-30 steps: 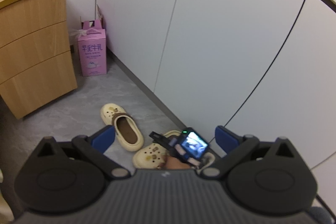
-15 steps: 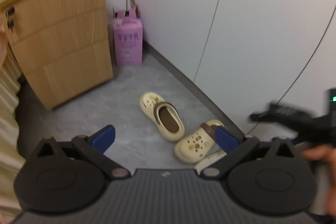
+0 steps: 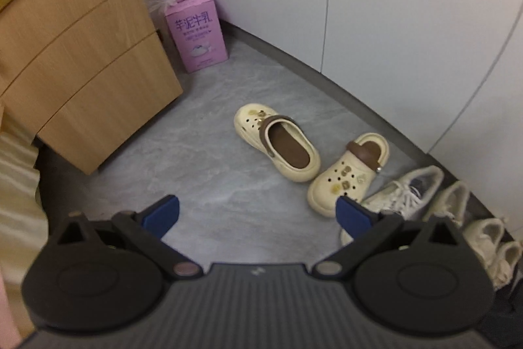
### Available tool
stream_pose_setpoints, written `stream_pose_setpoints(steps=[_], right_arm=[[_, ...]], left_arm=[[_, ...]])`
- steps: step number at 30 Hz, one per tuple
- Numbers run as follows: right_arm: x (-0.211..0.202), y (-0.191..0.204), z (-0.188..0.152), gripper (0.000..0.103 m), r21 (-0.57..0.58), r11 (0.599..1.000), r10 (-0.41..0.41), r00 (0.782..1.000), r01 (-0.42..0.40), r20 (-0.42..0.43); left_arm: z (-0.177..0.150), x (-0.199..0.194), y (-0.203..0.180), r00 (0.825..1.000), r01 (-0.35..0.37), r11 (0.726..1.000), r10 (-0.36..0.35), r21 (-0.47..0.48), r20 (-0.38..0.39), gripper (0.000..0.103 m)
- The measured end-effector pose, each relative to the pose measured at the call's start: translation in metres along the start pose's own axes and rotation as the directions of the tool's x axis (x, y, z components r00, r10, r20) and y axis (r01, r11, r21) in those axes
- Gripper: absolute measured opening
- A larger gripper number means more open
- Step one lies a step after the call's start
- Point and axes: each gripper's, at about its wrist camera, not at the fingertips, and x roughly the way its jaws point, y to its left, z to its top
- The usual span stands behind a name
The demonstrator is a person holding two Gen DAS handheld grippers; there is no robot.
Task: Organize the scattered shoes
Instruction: 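Lower the left gripper onto the other cream clog and grasp its strap, then carry the cream clog with the left gripper beside its pair and open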
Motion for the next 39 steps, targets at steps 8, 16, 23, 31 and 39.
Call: stream_pose_setpoints(steps=[8, 16, 23, 31, 39], right_arm=[[-0.006, 0.001, -0.008, 0.103, 0.016, 1.0, 0.022, 0.996, -0.023, 0.086], [0.096, 0.005, -0.007, 0.103, 0.107, 0.988, -0.101, 0.991, 0.11, -0.088], [0.168, 0.0, 0.006, 0.103, 0.149, 0.974, -0.151, 0.98, 0.17, -0.128], [0.182, -0.021, 0.016, 0.103, 0.219, 0.954, -0.18, 0.976, 0.203, -0.12], [0.185, -0.013, 0.012, 0.103, 0.197, 0.965, -0.154, 0.982, 0.174, -0.114]], left_arm=[[0.036, 0.149, -0.033, 0.992, -0.12, 0.955, 0.109, 0.27, 0.057, 0.103], [0.064, 0.312, -0.057, 0.983, -0.15, 0.853, 0.181, 0.5, -0.013, 0.098], [0.08, 0.389, -0.058, 0.982, -0.081, 0.83, 0.161, 0.552, -0.098, 0.091], [0.101, 0.431, -0.052, 0.965, 0.03, 0.841, 0.117, 0.541, -0.236, 0.072], [0.104, 0.44, -0.014, 0.892, 0.087, 0.954, 0.054, 0.286, -0.449, 0.024]])
